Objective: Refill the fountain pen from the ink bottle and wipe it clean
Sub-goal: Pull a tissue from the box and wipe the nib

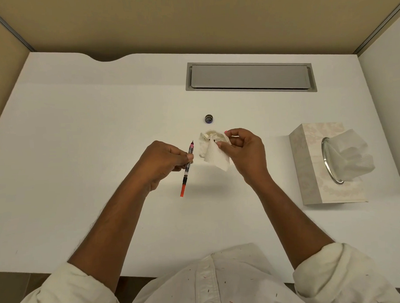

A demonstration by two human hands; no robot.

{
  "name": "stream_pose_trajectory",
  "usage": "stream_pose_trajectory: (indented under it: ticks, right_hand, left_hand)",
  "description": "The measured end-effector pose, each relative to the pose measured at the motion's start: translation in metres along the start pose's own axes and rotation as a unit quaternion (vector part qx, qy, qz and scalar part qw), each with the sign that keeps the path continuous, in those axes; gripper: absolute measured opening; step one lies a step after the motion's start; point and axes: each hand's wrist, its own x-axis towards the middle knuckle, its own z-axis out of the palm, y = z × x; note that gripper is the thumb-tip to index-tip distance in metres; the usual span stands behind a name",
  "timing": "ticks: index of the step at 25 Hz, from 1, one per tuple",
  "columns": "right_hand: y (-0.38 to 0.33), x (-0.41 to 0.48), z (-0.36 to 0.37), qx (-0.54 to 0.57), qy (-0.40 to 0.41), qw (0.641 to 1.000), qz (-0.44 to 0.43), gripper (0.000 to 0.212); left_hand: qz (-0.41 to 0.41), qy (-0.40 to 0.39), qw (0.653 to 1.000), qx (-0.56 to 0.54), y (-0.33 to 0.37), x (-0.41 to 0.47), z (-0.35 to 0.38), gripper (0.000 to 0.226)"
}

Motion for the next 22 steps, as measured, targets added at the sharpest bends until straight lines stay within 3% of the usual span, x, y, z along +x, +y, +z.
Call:
stream_pose_trajectory:
  ticks: [8, 15, 20, 22]
  right_hand:
    - [-0.009, -0.010, -0.002, -0.029, 0.037, 0.999, -0.027, 0.027]
    - [-0.011, -0.014, 0.000, -0.007, 0.001, 1.000, 0.002, 0.035]
    - [-0.012, -0.018, 0.008, 0.020, 0.018, 1.000, 0.008, 0.019]
    - [-0.011, -0.019, 0.012, 0.040, 0.021, 0.999, 0.007, 0.024]
  left_hand:
    - [0.048, -0.007, 0.998, -0.036, 0.001, -0.008, 0.006, 0.004]
    - [0.057, 0.026, 0.995, -0.075, 0.003, -0.009, 0.017, 0.008]
    - [0.070, 0.050, 0.990, -0.110, 0.004, -0.009, 0.024, 0.007]
    - [0.072, 0.038, 0.990, -0.116, 0.003, -0.009, 0.030, 0.007]
